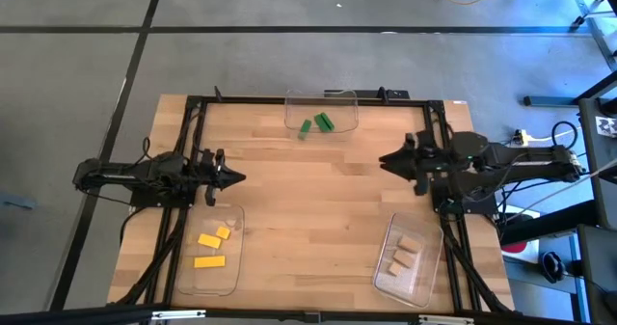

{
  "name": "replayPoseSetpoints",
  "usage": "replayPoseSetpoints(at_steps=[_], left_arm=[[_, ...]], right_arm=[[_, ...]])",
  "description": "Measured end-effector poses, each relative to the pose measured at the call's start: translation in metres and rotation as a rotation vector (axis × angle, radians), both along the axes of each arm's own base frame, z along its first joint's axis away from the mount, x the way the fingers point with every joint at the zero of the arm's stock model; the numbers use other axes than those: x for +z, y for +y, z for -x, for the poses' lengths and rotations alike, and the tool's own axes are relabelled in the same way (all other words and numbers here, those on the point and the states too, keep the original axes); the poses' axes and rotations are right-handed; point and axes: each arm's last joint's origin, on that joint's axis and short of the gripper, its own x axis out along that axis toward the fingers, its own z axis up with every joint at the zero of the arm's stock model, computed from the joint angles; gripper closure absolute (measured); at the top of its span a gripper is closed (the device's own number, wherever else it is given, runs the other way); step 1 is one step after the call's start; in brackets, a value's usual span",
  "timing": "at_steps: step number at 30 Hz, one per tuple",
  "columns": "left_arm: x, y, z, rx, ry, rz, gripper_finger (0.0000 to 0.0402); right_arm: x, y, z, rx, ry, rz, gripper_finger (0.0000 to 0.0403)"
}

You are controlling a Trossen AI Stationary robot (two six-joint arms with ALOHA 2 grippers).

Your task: Sort & place blocks by color

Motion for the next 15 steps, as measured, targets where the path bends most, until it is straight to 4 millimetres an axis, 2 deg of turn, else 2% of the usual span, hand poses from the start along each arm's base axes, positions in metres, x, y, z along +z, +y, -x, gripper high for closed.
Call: replayPoseSetpoints(at_steps=[5,10,15], left_arm=[[0.000,0.000,0.000,0.001,0.000,0.000,0.0401],[0.000,0.000,0.000,0.001,0.000,0.000,0.0401],[0.000,0.000,0.000,0.002,0.000,0.000,0.0401]], right_arm=[[-0.008,-0.001,0.026,0.002,-0.073,0.021,0.0385],[-0.026,-0.002,0.043,0.003,-0.136,-0.031,0.0399],[-0.047,-0.001,0.046,0.003,-0.214,-0.037,0.0401]])
